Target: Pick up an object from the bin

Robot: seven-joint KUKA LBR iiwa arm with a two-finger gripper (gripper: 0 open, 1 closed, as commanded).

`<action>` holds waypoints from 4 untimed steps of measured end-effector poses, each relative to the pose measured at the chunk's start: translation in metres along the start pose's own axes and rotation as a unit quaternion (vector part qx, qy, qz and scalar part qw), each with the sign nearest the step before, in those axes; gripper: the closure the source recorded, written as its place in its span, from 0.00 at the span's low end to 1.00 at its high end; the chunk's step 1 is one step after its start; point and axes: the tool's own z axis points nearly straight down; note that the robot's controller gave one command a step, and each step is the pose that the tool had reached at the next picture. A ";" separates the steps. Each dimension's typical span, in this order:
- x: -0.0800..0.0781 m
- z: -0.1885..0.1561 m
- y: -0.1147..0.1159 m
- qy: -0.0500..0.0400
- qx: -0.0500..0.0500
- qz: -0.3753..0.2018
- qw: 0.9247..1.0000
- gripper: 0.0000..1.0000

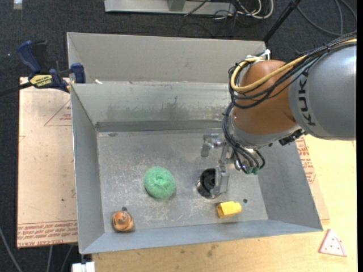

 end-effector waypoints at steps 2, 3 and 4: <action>-0.001 0.069 -0.037 -0.009 -0.002 -0.072 0.997 1.00; -0.001 0.069 -0.037 -0.010 -0.002 -0.072 0.997 1.00; -0.001 0.068 -0.037 -0.010 -0.002 -0.072 0.997 1.00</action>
Offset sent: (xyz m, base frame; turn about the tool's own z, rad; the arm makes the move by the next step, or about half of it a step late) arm -0.0049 -0.0404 -0.0772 -0.1458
